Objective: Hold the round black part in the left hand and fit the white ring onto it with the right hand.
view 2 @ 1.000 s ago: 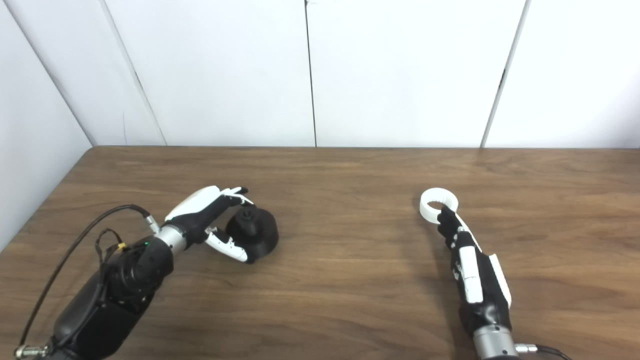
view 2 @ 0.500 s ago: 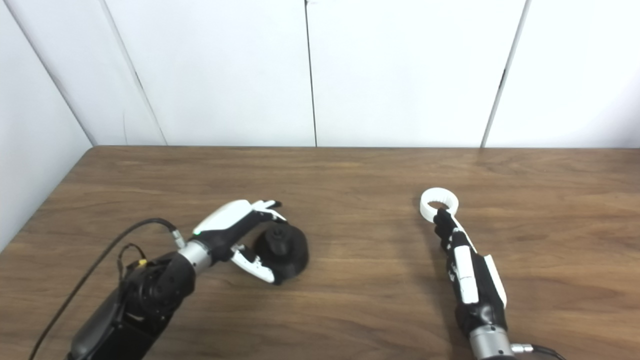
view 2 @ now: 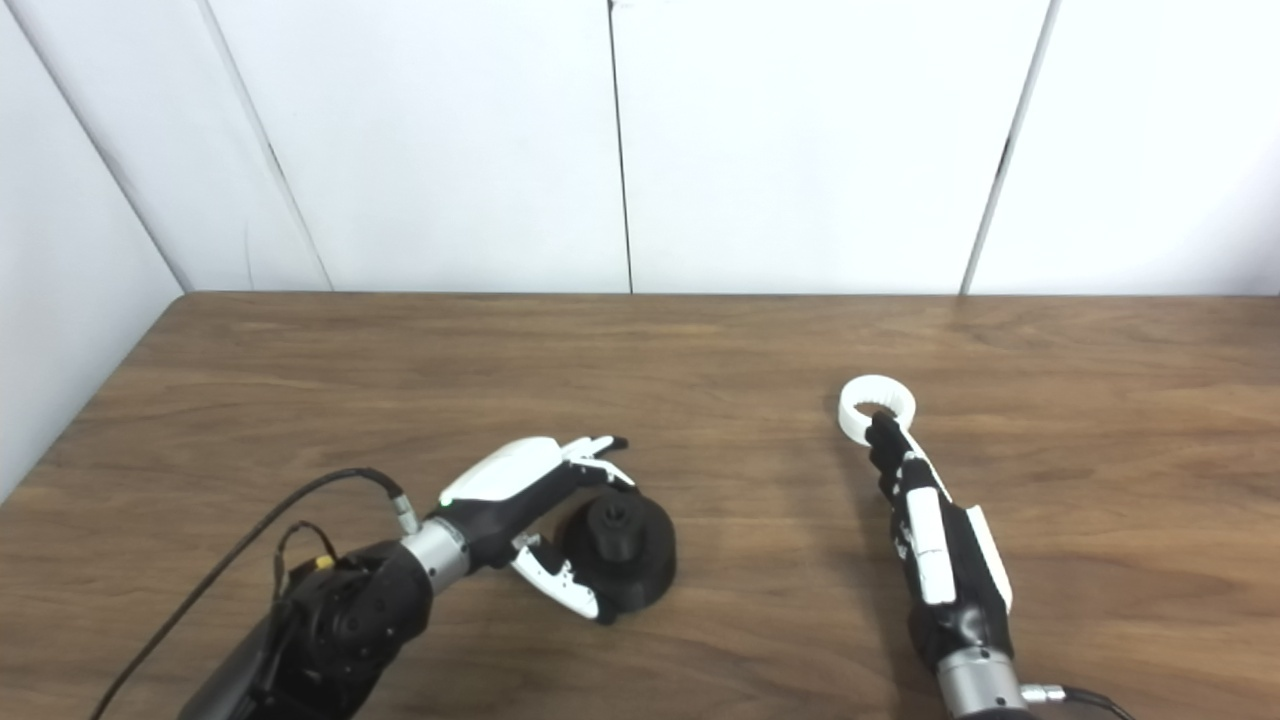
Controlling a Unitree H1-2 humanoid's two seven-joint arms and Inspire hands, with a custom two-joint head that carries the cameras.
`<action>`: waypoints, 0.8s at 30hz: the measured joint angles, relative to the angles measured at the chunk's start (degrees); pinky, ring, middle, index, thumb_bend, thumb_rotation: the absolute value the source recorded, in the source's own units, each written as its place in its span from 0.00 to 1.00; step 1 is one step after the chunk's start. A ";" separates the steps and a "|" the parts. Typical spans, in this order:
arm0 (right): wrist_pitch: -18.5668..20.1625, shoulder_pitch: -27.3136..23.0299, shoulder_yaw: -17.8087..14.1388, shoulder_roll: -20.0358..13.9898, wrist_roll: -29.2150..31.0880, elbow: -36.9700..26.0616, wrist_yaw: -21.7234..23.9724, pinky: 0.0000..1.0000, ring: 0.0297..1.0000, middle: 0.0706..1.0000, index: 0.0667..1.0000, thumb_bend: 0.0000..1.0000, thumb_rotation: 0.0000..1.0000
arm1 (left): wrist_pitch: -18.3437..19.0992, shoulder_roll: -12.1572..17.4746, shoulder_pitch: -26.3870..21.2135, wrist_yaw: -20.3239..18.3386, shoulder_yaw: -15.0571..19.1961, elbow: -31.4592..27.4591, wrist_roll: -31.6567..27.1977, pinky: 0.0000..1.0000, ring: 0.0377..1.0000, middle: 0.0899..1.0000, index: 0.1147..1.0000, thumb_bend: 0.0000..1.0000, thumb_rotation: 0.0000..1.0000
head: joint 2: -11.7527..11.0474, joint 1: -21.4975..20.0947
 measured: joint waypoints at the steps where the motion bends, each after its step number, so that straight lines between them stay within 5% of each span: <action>1: 0.01 0.00 0.01 0.00 -0.03 0.00 -0.01 1.00 0.96 0.92 0.92 0.66 1.00 | -0.11 -0.24 0.09 0.01 -0.02 -0.01 0.03 0.94 1.00 1.00 0.66 0.87 0.21 | 0.00 -0.09; 17: 1.17 -0.03 -0.06 -0.07 -1.00 -0.82 -0.50 1.00 0.94 0.91 0.91 0.69 1.00 | -0.92 -1.76 1.19 -0.20 -1.07 -0.84 1.13 0.94 1.00 1.00 0.66 0.88 0.21 | 0.09 -0.62; 19: 1.16 -0.09 -0.38 -0.09 -0.63 -0.85 -0.48 0.89 0.90 0.91 0.91 0.66 1.00 | -1.18 -1.76 1.19 -0.24 -1.10 -0.83 1.14 0.95 1.00 1.00 0.66 0.88 0.21 | 0.18 -0.62; 23: 1.07 -0.70 -1.14 -0.89 -1.81 -2.87 -0.55 0.75 0.87 0.90 0.89 0.52 0.83 | -2.19 -1.76 1.19 -0.26 -1.10 -0.62 1.16 0.95 1.00 1.00 0.65 0.88 0.21 | 0.18 -0.97; 24: 1.09 -1.16 -1.10 -1.58 -3.98 -3.49 -0.76 0.74 0.83 0.85 0.83 0.61 0.66 | -2.28 -1.77 1.19 -0.26 -1.09 -0.56 1.16 0.94 1.00 1.00 0.65 0.88 0.21 | 0.00 -1.14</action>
